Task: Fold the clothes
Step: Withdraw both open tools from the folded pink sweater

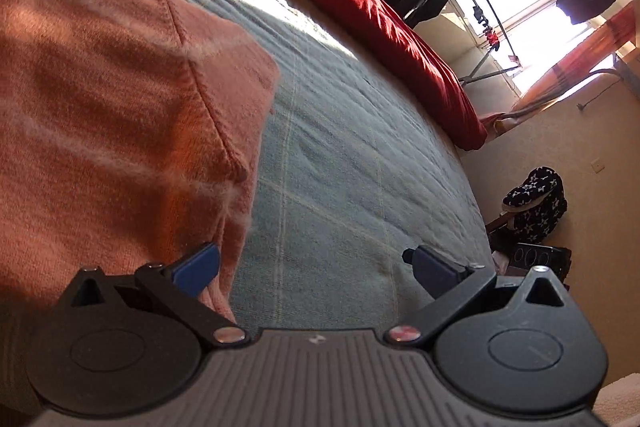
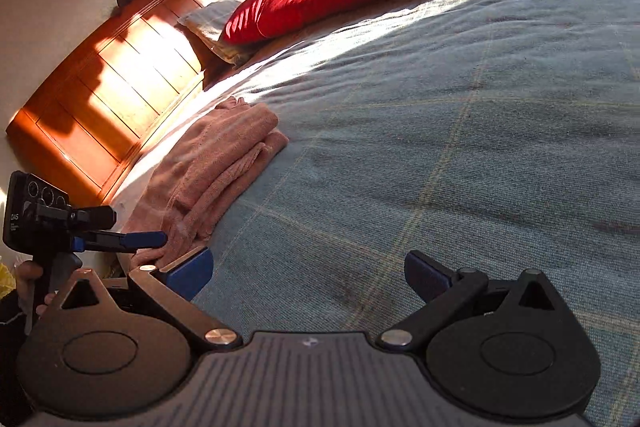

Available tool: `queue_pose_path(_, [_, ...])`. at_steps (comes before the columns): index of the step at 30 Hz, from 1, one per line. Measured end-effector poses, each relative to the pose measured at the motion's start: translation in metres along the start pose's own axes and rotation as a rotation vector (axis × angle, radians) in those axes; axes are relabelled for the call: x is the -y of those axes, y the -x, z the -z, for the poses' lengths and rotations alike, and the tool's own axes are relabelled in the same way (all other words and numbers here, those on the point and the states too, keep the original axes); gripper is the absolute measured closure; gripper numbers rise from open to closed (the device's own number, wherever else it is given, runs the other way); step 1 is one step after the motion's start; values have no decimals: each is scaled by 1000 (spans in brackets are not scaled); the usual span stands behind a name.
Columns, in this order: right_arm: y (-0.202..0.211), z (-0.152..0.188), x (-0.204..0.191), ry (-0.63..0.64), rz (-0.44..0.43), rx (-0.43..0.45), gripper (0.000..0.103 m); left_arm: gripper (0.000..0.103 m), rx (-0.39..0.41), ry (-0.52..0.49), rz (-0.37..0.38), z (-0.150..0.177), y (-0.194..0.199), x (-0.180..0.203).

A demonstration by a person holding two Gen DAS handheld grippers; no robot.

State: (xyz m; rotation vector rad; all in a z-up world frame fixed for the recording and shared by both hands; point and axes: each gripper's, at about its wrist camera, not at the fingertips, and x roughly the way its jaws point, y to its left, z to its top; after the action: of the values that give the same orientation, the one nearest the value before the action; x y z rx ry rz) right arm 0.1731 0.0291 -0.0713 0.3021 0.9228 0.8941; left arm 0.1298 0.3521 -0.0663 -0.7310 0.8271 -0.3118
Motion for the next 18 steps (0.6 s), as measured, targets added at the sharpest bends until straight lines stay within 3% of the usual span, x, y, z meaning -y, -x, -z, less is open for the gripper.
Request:
queue_pose_path(5, [12, 7, -2, 13, 4, -6, 0, 1, 76, -25, 0, 13, 27, 18])
queue_pose_path(7, [21, 8, -6, 29, 12, 12, 0, 1, 139, -46, -49, 16, 37, 25])
queue_pose_path(13, [40, 11, -18, 42, -12, 35, 0, 1, 142, -26, -126, 33, 26, 22])
queue_pose_path(18, [47, 15, -29, 76, -17, 31, 0, 1, 184, -114, -244, 24, 54, 45])
